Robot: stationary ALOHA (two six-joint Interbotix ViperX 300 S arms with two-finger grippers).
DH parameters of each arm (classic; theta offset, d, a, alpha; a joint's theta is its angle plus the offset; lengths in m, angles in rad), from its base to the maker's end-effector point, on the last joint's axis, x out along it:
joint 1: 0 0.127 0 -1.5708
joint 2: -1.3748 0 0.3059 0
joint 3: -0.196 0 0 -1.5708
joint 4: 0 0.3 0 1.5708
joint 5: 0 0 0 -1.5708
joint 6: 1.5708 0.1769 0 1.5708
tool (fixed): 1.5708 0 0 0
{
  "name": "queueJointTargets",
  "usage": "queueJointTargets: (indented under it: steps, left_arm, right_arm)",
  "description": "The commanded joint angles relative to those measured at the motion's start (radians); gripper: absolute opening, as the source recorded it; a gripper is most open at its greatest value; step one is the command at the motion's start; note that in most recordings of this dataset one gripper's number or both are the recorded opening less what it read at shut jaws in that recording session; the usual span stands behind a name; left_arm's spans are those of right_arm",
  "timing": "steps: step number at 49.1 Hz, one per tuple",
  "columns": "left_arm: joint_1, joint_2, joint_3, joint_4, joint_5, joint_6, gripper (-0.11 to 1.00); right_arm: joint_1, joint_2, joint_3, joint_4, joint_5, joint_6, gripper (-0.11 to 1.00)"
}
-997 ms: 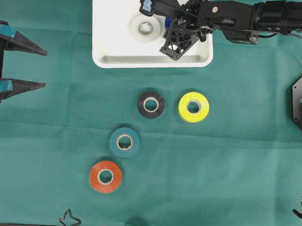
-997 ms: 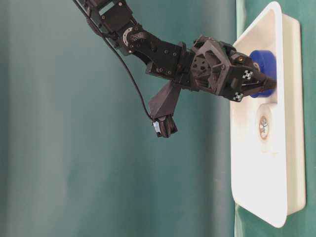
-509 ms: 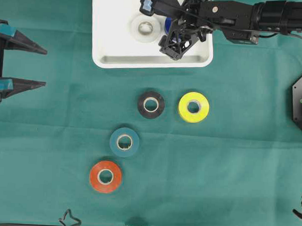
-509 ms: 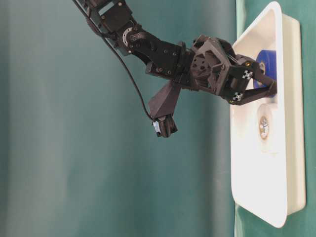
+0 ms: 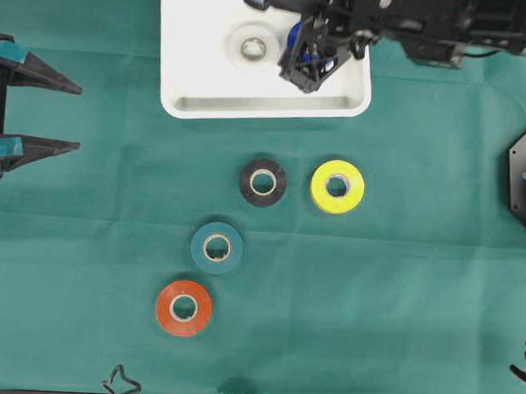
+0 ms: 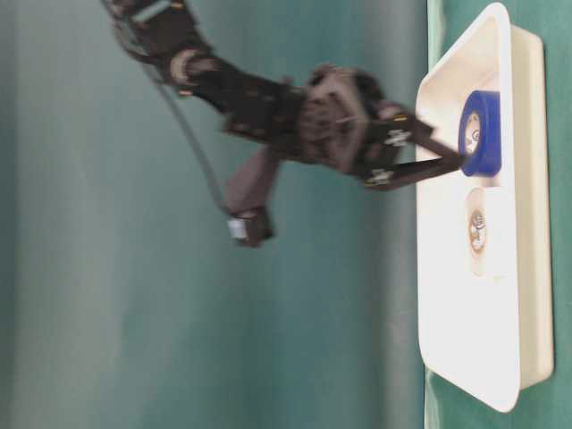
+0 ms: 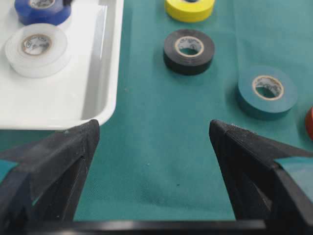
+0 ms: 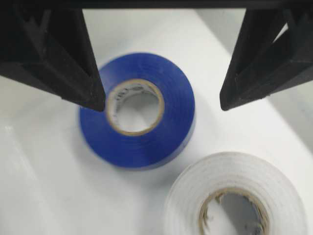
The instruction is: Pick up the tape from a random location and place it into the white case.
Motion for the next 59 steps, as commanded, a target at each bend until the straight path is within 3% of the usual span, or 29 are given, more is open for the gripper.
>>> queueJointTargets:
  steps: [1,19,40,59]
  left_arm:
    - [0.003,0.008,-0.009,0.0,-0.005,0.0,0.96]
    - [0.003,0.008,-0.009,-0.002,-0.005,0.0,0.96]
    - [0.003,0.008,-0.009,-0.002,-0.005,0.0,0.96]
    - [0.012,0.008,-0.009,-0.002,-0.003,0.003,0.96]
  right_arm:
    - [0.0,-0.077,-0.043,-0.003,0.041,-0.005,0.9]
    - [0.025,-0.213,-0.144,-0.031,0.265,-0.031,0.9]
    - [0.04,-0.236,-0.146,-0.04,0.259,-0.029,0.9]
    - [0.232,-0.219,-0.153,-0.037,0.221,-0.006,0.9]
